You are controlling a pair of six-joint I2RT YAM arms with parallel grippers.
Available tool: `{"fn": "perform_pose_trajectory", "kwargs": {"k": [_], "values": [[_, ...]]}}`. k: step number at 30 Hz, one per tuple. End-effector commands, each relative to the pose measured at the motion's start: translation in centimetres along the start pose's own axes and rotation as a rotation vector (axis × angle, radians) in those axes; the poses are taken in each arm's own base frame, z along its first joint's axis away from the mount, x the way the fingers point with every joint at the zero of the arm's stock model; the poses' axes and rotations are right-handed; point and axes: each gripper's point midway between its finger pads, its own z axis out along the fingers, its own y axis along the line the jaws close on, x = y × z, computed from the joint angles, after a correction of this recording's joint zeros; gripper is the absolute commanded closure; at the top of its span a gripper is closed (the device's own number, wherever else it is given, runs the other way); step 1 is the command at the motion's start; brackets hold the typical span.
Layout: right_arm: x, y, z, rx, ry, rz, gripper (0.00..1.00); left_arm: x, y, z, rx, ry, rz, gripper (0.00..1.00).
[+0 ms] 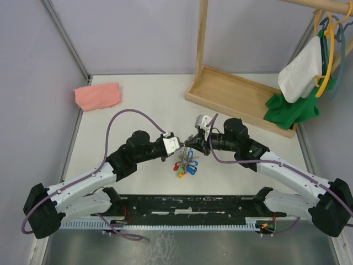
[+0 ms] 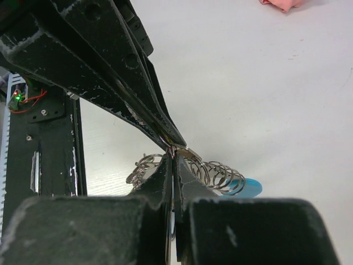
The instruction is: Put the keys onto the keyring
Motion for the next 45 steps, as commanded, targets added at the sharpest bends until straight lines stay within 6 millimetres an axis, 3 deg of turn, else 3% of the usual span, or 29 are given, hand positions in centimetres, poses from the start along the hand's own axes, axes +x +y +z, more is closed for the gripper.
{"fn": "perform_pose_trajectory", "kwargs": {"k": [1, 5, 10, 14, 17, 20, 24, 28, 37, 45], "values": [[-6.0, -1.1, -0.6, 0.083, -0.241, -0.06, 0.99, -0.9, 0.7, -0.2, -0.083, -0.056, -0.122, 0.96], [-5.4, -1.0, -0.5, 0.073, -0.205, -0.082, 0.99, 0.7, 2.0, -0.8, -0.189, 0.007, -0.172, 0.95], [-3.0, -0.1, 0.6, -0.033, -0.057, -0.087, 0.99, -1.7, -0.9, 0.0, -0.042, -0.071, -0.139, 0.94], [-3.1, -1.0, 0.7, 0.003, -0.023, -0.094, 0.99, -1.7, -0.2, 0.4, -0.117, -0.079, -0.184, 0.94], [-4.5, -1.5, 0.3, 0.046, -0.097, -0.154, 0.99, -1.6, 0.2, 0.7, -0.158, -0.09, -0.267, 0.84], [-4.6, -1.3, 0.3, 0.029, -0.108, -0.2, 0.99, -1.3, -0.4, 0.4, -0.154, -0.128, -0.301, 0.74], [-3.9, -0.4, 0.3, -0.047, -0.062, -0.268, 0.99, -0.8, -0.7, -0.7, -0.159, -0.164, -0.221, 0.6], [-3.8, 0.2, -0.3, -0.095, -0.029, -0.33, 0.99, -1.1, -0.9, -1.9, -0.153, -0.206, -0.095, 0.54], [-3.9, 1.1, -0.3, -0.154, -0.039, -0.355, 0.99, -3.1, -1.1, -2.5, -0.088, -0.29, 0.048, 0.51], [-4.0, 1.7, -0.4, -0.183, -0.051, -0.355, 0.99, -2.7, -1.4, -1.8, 0.035, -0.291, 0.065, 0.53]]}}
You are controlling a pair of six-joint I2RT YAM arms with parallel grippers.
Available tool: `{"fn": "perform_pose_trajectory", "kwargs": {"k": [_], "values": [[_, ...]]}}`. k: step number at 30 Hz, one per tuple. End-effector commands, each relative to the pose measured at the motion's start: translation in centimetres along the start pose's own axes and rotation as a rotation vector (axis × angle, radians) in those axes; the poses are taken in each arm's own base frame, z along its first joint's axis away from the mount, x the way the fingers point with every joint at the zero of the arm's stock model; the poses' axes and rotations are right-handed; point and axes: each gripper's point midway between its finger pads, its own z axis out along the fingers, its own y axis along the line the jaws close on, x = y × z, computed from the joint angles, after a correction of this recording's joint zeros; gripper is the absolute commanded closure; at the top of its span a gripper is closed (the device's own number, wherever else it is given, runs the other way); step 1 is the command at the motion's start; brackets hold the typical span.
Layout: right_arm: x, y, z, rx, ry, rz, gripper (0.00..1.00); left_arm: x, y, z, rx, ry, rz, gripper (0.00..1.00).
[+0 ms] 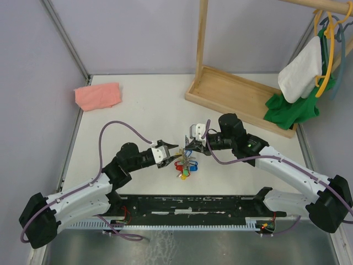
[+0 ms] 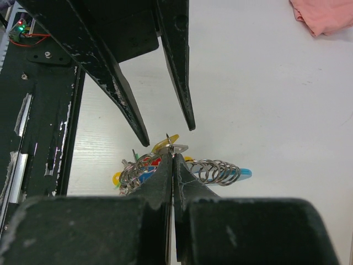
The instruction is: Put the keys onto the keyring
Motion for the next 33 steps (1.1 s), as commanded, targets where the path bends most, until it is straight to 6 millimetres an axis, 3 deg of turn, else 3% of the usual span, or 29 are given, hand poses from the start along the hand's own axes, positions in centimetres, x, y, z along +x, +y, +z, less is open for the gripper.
{"fn": "perform_pose_trajectory", "kwargs": {"k": [1, 15, 25, 28, 33], "values": [[-4.7, -0.7, -0.8, 0.006, -0.12, -0.107, 0.99, -3.1, 0.2, 0.7, 0.084, -0.1, 0.074, 0.54], [-4.4, -0.2, -0.5, -0.029, -0.122, -0.095, 0.99, -3.3, 0.0, 1.4, 0.159, -0.097, 0.044, 0.6], [-4.6, -0.2, -0.8, -0.018, -0.125, -0.099, 0.99, -2.0, -0.3, 1.7, 0.196, -0.03, 0.019, 0.83], [-5.0, -0.3, -1.1, -0.011, -0.135, -0.098, 1.0, -1.8, -0.4, 1.5, 0.197, -0.024, 0.021, 0.83], [-5.3, -0.4, -1.4, -0.001, -0.144, -0.097, 0.99, -1.5, -0.5, 1.2, 0.186, -0.022, 0.029, 0.74]]}}
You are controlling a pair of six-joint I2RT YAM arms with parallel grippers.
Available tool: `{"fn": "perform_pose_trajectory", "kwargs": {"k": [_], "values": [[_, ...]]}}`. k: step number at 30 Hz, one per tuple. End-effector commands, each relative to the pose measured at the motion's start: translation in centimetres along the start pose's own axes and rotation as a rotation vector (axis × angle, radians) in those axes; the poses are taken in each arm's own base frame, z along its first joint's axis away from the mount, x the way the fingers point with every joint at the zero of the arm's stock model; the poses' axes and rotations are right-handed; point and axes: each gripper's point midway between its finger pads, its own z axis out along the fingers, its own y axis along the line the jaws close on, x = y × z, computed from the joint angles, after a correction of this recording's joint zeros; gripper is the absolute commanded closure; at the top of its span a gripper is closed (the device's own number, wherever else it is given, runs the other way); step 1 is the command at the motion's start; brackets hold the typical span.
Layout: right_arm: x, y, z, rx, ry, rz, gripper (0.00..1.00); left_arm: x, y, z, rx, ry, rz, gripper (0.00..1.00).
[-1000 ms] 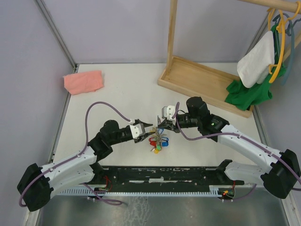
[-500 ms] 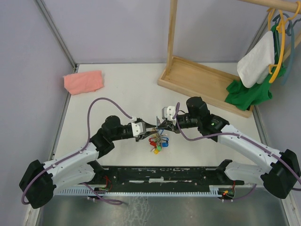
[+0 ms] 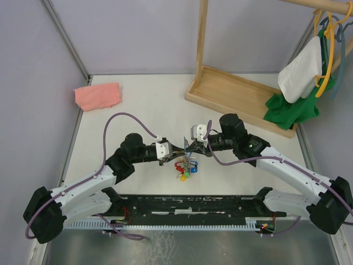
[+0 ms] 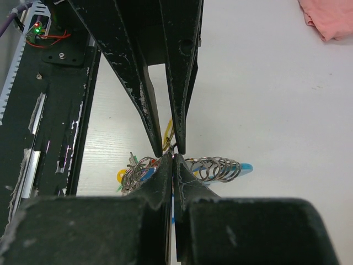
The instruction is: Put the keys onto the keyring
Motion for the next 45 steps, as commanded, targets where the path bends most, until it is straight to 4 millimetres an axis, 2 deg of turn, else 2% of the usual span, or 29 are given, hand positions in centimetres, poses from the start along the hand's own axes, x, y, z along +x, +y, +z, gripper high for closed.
{"fn": "perform_pose_trajectory", "kwargs": {"k": [1, 8, 16, 23, 33, 45], "values": [[-5.2, -1.1, -1.2, 0.037, -0.13, -0.107, 0.99, -1.0, 0.5, -0.3, -0.013, -0.021, 0.057, 0.72], [-5.4, -0.8, -1.1, 0.019, -0.142, -0.105, 0.99, -1.3, 0.4, -0.1, 0.008, -0.029, 0.057, 0.69], [-5.7, -0.7, -1.1, 0.011, -0.154, -0.111, 0.99, -0.4, 0.4, 0.1, 0.008, -0.015, 0.028, 0.64], [-5.8, -0.7, -1.2, 0.018, -0.165, -0.115, 0.99, -1.4, 1.0, -0.3, -0.034, -0.102, -0.036, 0.57], [-6.0, -0.5, -1.1, 0.001, -0.183, -0.114, 0.99, -1.8, -0.7, -0.3, 0.032, -0.174, -0.1, 0.53], [-6.4, 0.4, -1.1, -0.052, -0.212, -0.13, 0.99, -1.6, -0.5, -0.4, 0.037, -0.188, -0.119, 0.53]]}}
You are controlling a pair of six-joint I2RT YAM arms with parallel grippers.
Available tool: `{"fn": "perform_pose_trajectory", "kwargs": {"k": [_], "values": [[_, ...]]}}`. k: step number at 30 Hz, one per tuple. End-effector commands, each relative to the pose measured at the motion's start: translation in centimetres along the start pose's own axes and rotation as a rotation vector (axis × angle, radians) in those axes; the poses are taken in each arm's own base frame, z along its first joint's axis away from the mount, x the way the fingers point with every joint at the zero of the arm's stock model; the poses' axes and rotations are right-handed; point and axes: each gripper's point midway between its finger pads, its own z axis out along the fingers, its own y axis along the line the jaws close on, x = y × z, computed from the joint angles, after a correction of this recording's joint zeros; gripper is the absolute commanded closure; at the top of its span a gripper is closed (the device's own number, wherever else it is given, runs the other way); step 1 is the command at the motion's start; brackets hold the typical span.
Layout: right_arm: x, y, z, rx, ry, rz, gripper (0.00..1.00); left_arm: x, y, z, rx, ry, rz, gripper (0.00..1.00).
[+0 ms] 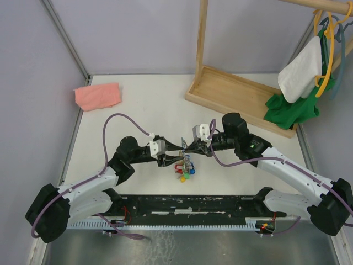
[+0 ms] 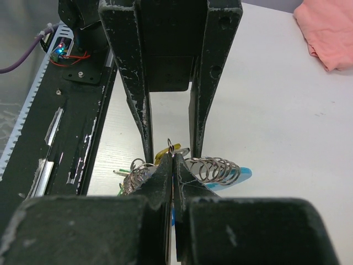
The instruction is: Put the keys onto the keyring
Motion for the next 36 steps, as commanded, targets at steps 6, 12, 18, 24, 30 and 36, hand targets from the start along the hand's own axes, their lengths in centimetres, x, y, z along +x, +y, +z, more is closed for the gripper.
{"fn": "perform_pose_trajectory", "kwargs": {"k": [6, 12, 18, 24, 30, 36], "values": [[-4.4, 0.0, -0.6, -0.039, -0.134, -0.124, 0.99, -1.6, -0.3, -0.2, 0.04, -0.074, 0.002, 0.54], [-4.5, 0.0, -0.6, -0.04, -0.137, -0.128, 0.99, -1.3, -0.4, -0.1, 0.058, -0.064, -0.015, 0.57], [-4.5, -0.2, -0.7, -0.03, -0.134, -0.128, 0.99, -1.3, -0.4, 0.2, 0.071, -0.059, -0.033, 0.64], [-4.1, -0.6, -0.9, 0.005, -0.114, -0.127, 0.99, -1.8, 0.0, 0.0, 0.035, -0.056, -0.025, 0.93], [-3.4, -1.1, -0.9, 0.05, -0.102, -0.11, 0.99, -1.9, 0.6, -0.3, 0.0, -0.037, -0.014, 0.97], [-2.6, -1.5, -1.2, 0.094, -0.08, -0.103, 0.99, -1.8, 2.7, -1.0, -0.137, 0.014, 0.0, 0.97]]}}
